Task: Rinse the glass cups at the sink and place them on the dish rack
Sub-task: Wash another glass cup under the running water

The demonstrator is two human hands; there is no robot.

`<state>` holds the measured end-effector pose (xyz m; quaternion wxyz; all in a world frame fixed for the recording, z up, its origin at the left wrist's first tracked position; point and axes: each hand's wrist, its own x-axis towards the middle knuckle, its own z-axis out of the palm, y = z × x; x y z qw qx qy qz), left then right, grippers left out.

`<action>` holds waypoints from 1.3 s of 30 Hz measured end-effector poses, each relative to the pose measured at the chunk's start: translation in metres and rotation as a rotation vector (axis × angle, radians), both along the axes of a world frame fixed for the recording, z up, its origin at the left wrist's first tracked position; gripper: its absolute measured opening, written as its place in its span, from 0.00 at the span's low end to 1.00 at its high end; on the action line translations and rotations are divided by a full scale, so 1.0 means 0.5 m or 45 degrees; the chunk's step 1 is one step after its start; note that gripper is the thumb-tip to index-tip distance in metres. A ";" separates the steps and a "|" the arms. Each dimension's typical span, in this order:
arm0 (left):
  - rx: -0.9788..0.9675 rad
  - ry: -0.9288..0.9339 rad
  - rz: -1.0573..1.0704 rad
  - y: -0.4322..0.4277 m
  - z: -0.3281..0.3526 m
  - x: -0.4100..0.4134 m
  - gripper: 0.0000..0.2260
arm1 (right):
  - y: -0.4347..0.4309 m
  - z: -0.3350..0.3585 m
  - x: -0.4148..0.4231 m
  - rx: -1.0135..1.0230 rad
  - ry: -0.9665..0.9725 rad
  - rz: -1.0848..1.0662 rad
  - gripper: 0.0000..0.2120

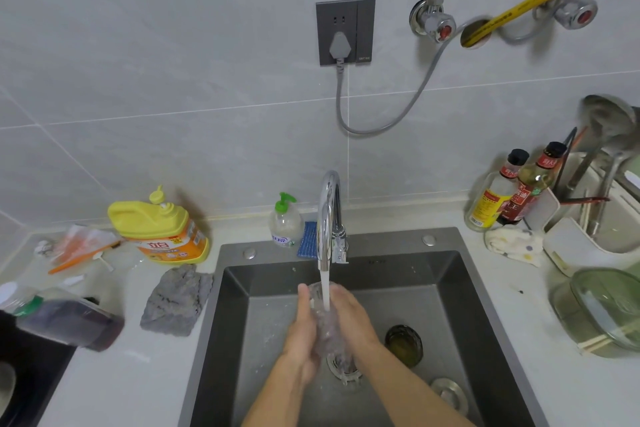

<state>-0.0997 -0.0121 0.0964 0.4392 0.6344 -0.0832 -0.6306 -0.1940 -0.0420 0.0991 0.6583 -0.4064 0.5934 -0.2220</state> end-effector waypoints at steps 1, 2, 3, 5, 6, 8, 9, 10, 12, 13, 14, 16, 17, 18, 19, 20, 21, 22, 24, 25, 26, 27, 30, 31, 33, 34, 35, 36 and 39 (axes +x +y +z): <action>0.005 0.045 0.036 0.001 0.002 -0.003 0.30 | -0.003 0.008 -0.001 0.092 -0.086 -0.033 0.17; 0.018 0.062 0.056 0.000 0.002 -0.007 0.30 | -0.003 0.012 -0.001 0.143 -0.113 -0.022 0.21; 0.028 0.077 0.058 -0.002 0.004 -0.012 0.31 | -0.003 0.010 0.001 0.149 -0.079 0.023 0.25; 0.048 0.086 0.036 -0.005 0.001 -0.021 0.31 | -0.003 0.008 0.004 0.036 0.132 0.125 0.30; 0.058 0.093 0.008 -0.006 -0.003 -0.022 0.31 | -0.004 0.001 0.005 -0.018 0.258 0.174 0.31; 0.059 0.135 -0.018 -0.007 -0.007 -0.021 0.30 | -0.008 -0.004 0.005 -0.109 0.378 0.257 0.27; 0.059 0.153 0.009 -0.006 0.002 -0.016 0.29 | -0.014 -0.001 0.000 -0.179 0.411 0.313 0.25; 0.049 0.175 0.017 -0.006 0.000 -0.009 0.28 | -0.023 0.000 -0.007 -0.262 0.450 0.364 0.23; 0.049 0.214 0.016 -0.007 -0.003 0.007 0.27 | -0.047 -0.002 -0.025 -0.361 0.521 0.363 0.18; 0.088 0.236 0.023 -0.007 0.006 0.013 0.27 | -0.059 -0.004 -0.034 -0.380 0.535 0.334 0.15; 0.132 0.246 0.041 -0.007 0.002 0.020 0.27 | -0.069 -0.003 -0.042 -0.412 0.540 0.305 0.15; 0.160 0.225 0.050 -0.004 -0.005 0.031 0.29 | -0.088 0.001 -0.048 -0.499 0.508 0.311 0.16; 0.173 0.223 0.001 -0.001 0.003 0.034 0.31 | -0.097 0.004 -0.047 -0.545 0.498 0.326 0.16; 0.183 0.219 -0.040 0.001 0.006 0.037 0.32 | -0.104 0.010 -0.044 -0.586 0.501 0.331 0.15; 0.193 0.205 -0.065 0.005 0.013 0.038 0.33 | -0.110 0.014 -0.040 -0.600 0.515 0.326 0.14; 0.195 0.209 -0.083 0.008 0.010 0.041 0.33 | -0.115 0.019 -0.038 -0.599 0.527 0.314 0.14; 0.192 0.219 -0.091 0.008 0.021 0.042 0.32 | -0.118 0.022 -0.035 -0.598 0.530 0.294 0.13; 0.191 0.223 -0.084 0.006 0.020 0.044 0.32 | -0.121 0.023 -0.034 -0.602 0.530 0.282 0.13; 0.189 0.197 -0.089 -0.002 0.013 0.047 0.32 | -0.127 0.028 -0.032 -0.614 0.509 0.280 0.12; 0.187 0.193 -0.108 -0.004 0.020 0.046 0.32 | -0.130 0.028 -0.031 -0.624 0.495 0.275 0.13; 0.188 0.199 -0.113 -0.007 0.017 0.047 0.31 | -0.133 0.028 -0.031 -0.627 0.482 0.274 0.13; 0.194 0.210 -0.118 -0.008 0.016 0.048 0.30 | -0.135 0.024 -0.030 -0.626 0.466 0.282 0.14; 0.218 0.218 -0.131 -0.011 0.014 0.053 0.29 | -0.128 0.011 -0.021 -0.639 0.387 0.382 0.21; 0.218 0.197 -0.140 -0.013 0.014 0.053 0.29 | -0.127 0.009 -0.018 -0.619 0.348 0.393 0.23; 0.244 0.162 -0.146 -0.011 0.019 0.054 0.29 | -0.135 0.007 -0.017 -0.578 0.307 0.352 0.25; 0.256 0.152 -0.151 -0.010 0.025 0.057 0.29 | -0.141 0.011 -0.019 -0.582 0.312 0.343 0.24; 0.266 0.151 -0.166 -0.010 0.024 0.061 0.30 | -0.145 0.010 -0.022 -0.590 0.333 0.350 0.24; 0.270 0.148 -0.176 -0.011 0.021 0.067 0.30 | -0.144 0.009 -0.025 -0.598 0.334 0.364 0.25; 0.232 0.170 -0.230 -0.010 0.027 0.082 0.29 | -0.116 0.006 -0.022 -0.569 0.213 0.301 0.29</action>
